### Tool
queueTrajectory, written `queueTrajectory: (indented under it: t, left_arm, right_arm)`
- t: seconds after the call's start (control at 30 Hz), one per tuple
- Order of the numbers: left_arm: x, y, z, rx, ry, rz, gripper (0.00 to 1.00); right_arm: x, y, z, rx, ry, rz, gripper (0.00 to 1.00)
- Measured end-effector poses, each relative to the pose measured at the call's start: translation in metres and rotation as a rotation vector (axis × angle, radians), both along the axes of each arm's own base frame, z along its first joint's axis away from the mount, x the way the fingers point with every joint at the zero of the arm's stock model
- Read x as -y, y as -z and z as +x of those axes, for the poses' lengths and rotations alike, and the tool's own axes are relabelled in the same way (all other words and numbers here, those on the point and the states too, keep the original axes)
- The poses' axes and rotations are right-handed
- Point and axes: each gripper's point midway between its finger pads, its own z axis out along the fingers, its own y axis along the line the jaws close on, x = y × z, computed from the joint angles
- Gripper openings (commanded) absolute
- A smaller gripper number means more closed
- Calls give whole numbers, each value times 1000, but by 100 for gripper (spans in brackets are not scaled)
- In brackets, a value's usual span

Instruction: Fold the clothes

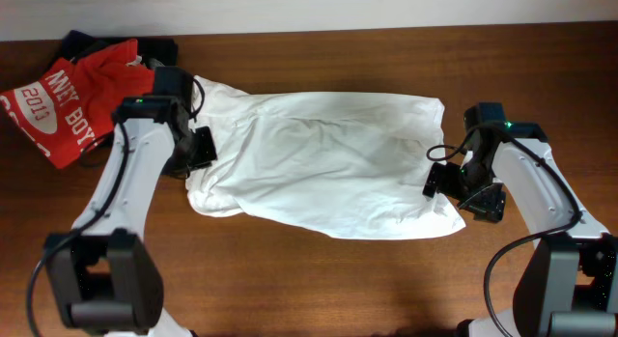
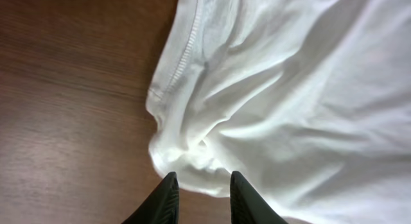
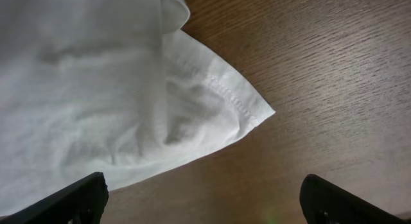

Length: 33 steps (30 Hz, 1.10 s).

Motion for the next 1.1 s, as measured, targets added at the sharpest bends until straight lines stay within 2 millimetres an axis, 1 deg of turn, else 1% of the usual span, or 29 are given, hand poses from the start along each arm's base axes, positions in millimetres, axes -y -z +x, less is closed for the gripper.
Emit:
queueTrajectory:
  t: [0.03, 0.07, 0.1, 0.13, 0.17, 0.2, 0.23, 0.27, 0.3, 0.33, 0.4, 0.47, 0.57, 0.6, 0.63, 0.67, 0.7, 0.77, 0.8, 0.83, 0.87, 0.9, 0.93, 1.0, 1.03, 1.07, 1.1]
  left_arm:
    - [0, 16, 0, -42, 0, 2, 27]
    - [0, 26, 0, -71, 0, 4, 33]
    - [0, 39, -2, -108, 0, 6, 55]
    - [0, 44, -3, -124, -3, 6, 76]
    - [0, 48, -4, -138, 0, 8, 82]
    - [0, 48, -4, -136, 0, 8, 82]
    - [0, 48, -4, -136, 0, 8, 82]
    - [-1, 48, -4, -138, 0, 10, 83]
    - [-1, 48, -5, -142, 0, 11, 83]
    - [-1, 48, -5, -143, 0, 11, 83]
    - [-1, 48, -5, -143, 0, 11, 83]
    - [-1, 48, -5, -143, 0, 11, 84]
    - [-1, 48, -5, -143, 0, 11, 84]
    - [-1, 48, -5, -143, 0, 11, 84]
    - [-1, 48, -5, -143, 0, 11, 84]
    - [-1, 48, -5, -143, 0, 11, 83]
    - [-1, 48, -5, -143, 0, 11, 83]
    - [-1, 48, -5, -143, 0, 11, 84]
    - [-1, 48, -5, -143, 0, 11, 84]
    - [-1, 48, -6, -144, 0, 11, 84]
    - [-1, 48, -6, -144, 0, 11, 84]
    - [-1, 48, -6, -145, 0, 11, 84]
    - [-1, 48, -6, -145, 0, 11, 84]
    - [-1, 48, -6, -147, 0, 11, 84]
    - [-1, 48, -6, -147, 0, 11, 84]
    - [-1, 48, -6, -146, 0, 11, 84]
    - [-1, 49, -6, -147, 0, 11, 84]
  right_arm:
    - [0, 0, -1, -3, 0, 0, 99]
    - [0, 1, -2, -7, 0, 0, 99]
    - [0, 4, -3, -8, 0, 0, 99]
    - [0, 11, -5, -7, 0, 0, 100]
    - [-1, 22, -14, -30, 0, 2, 97]
    - [-1, 26, -14, -25, 2, 2, 90]
    - [-1, 34, -17, -26, 13, 1, 78]
    - [-1, 37, -18, -25, 28, 1, 72]
    - [-2, 41, -19, -20, 39, 2, 69]
    - [-2, 47, -18, -8, 51, 0, 69]
    - [-2, 51, -17, 6, 55, -1, 66]
    - [-1, 53, -12, 27, 57, -1, 66]
    - [-1, 56, -10, 29, 82, -4, 58]
    - [-1, 57, -10, 28, 85, -4, 54]
    - [0, 58, -9, 31, 86, -7, 34]
    - [0, 58, -9, 33, 88, -12, 22]
    - [1, 58, -9, 33, 93, -14, 21]
    - [3, 66, -9, 48, 121, -31, 25]
    - [3, 72, -15, 39, 135, -33, 39]
    - [4, 72, -16, 40, 153, -37, 47]
    - [5, 72, -17, 36, 163, -43, 50]
    - [6, 72, -19, 31, 168, -52, 60]
    - [7, 71, -20, 25, 177, -55, 63]
    - [10, 71, -25, 5, 205, -50, 62]
    - [14, 71, -27, -3, 227, -38, 62]
    - [22, 71, -31, -13, 270, -26, 61]
    - [23, 72, -32, -13, 289, -10, 55]
